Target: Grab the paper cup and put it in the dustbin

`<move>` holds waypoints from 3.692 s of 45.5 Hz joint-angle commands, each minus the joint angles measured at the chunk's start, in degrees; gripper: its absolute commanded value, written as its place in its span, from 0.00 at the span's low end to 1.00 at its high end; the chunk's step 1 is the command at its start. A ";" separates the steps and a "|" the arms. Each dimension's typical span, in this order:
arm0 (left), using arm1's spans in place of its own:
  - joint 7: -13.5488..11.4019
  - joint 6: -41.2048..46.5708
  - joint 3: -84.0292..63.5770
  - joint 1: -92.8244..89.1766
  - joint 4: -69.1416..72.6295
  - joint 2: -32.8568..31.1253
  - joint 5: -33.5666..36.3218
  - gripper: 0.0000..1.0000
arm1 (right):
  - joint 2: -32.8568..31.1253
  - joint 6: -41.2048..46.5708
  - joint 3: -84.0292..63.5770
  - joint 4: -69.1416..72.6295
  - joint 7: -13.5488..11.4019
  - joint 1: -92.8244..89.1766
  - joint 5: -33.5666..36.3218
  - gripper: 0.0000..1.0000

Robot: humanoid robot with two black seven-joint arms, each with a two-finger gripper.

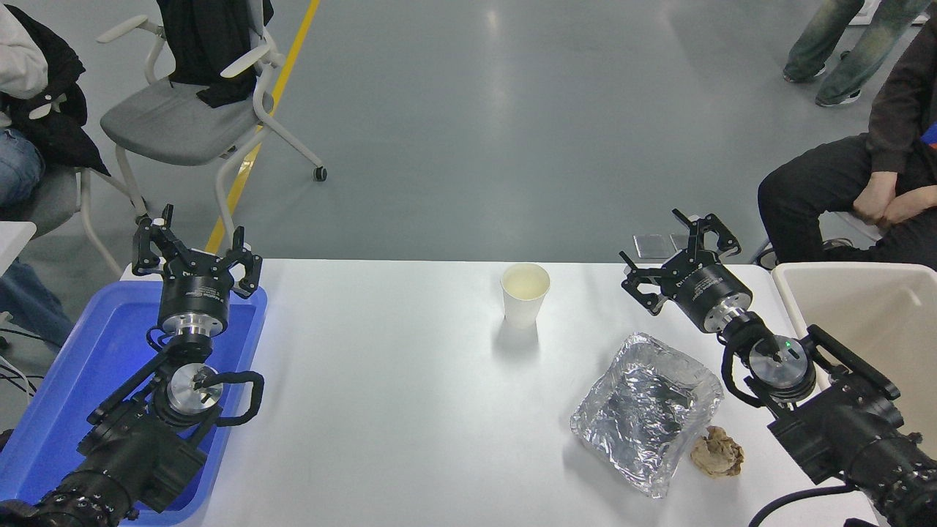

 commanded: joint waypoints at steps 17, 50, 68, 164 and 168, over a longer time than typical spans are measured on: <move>-0.02 0.00 -0.03 0.00 0.01 -0.08 0.00 0.99 | 0.02 -0.35 -1.53 0.87 -0.18 0.74 -1.21 1.00; -0.02 0.00 -0.03 0.00 0.01 0.01 0.00 0.99 | -23.79 0.18 -50.29 12.99 -0.70 33.60 -13.96 1.00; -0.02 0.00 -0.03 0.00 -0.08 0.01 0.00 0.99 | -25.21 4.04 -98.45 34.17 -0.26 69.63 -14.05 1.00; -0.02 0.00 -0.03 0.00 0.01 0.01 0.00 0.99 | 7.93 -14.23 -107.44 23.38 -2.99 72.21 -13.26 1.00; -0.10 0.00 -0.03 0.00 0.01 0.01 0.00 0.99 | 8.64 -15.02 -105.51 20.92 -2.90 67.90 -14.57 1.00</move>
